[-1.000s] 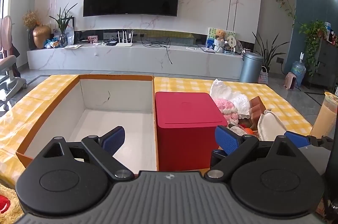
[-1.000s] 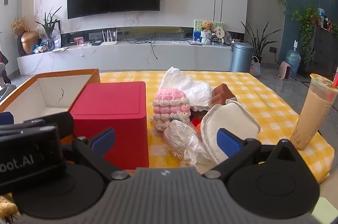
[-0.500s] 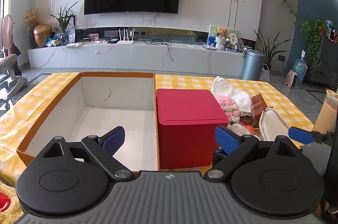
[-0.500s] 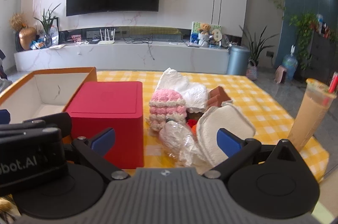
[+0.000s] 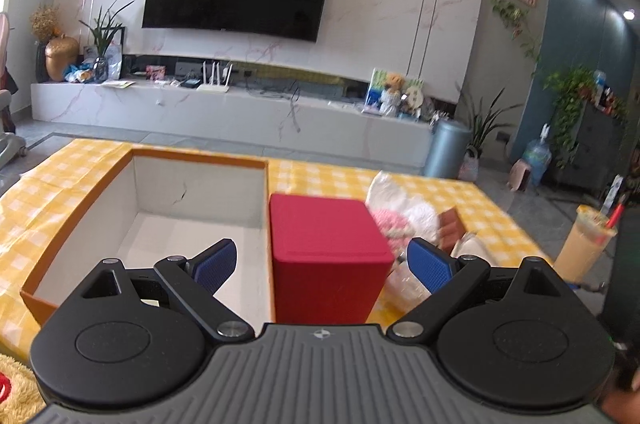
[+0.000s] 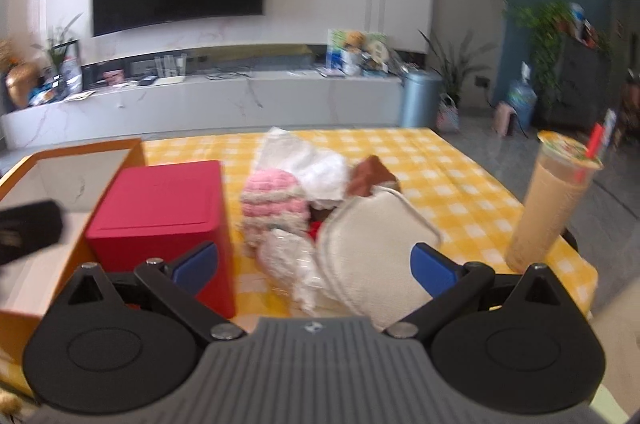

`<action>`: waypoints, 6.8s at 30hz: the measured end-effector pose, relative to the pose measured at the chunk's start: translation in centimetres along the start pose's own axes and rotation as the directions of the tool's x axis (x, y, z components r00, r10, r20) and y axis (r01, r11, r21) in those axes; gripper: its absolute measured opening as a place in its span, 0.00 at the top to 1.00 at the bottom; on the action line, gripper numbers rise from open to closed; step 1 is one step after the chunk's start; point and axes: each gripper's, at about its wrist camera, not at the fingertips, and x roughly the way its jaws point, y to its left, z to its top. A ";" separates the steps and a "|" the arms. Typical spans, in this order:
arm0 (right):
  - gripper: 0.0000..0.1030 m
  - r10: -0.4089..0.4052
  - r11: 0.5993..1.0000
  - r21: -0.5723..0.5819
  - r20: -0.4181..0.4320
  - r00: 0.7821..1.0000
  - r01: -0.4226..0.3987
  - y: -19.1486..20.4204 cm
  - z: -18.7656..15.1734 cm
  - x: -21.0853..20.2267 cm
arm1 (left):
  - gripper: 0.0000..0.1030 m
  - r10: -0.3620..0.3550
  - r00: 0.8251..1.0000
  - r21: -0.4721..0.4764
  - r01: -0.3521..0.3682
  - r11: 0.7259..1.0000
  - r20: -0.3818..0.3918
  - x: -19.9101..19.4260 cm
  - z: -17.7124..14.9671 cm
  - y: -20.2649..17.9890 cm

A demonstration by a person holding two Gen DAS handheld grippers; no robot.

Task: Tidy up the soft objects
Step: 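Move the right tool toward the white fuzzy mitt on the table, then grasp the white fuzzy mitt with the right gripper and lift it, then grasp the foil-wrapped plastic bag with the left gripper while the right holds the mitt, then carry the foil bag into the cardboard box and open the left gripper while the right drops the mitt there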

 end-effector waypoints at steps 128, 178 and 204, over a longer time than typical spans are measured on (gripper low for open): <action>0.84 0.190 0.877 0.468 -0.136 0.972 -0.106 -17.9 3.9 5.4 | 0.36 -0.163 0.921 0.005 0.176 0.984 -0.355 9.2 -3.9 -7.8; 0.84 0.738 0.674 0.212 -0.148 0.658 -0.708 12.8 2.3 6.9 | 0.34 0.069 0.965 0.084 -0.049 0.995 -0.252 1.4 0.7 14.7; 0.81 0.754 0.654 0.208 -0.249 0.608 -0.727 15.1 0.5 7.8 | 0.09 0.188 0.981 -0.096 -0.193 0.977 -0.057 -1.7 2.6 18.1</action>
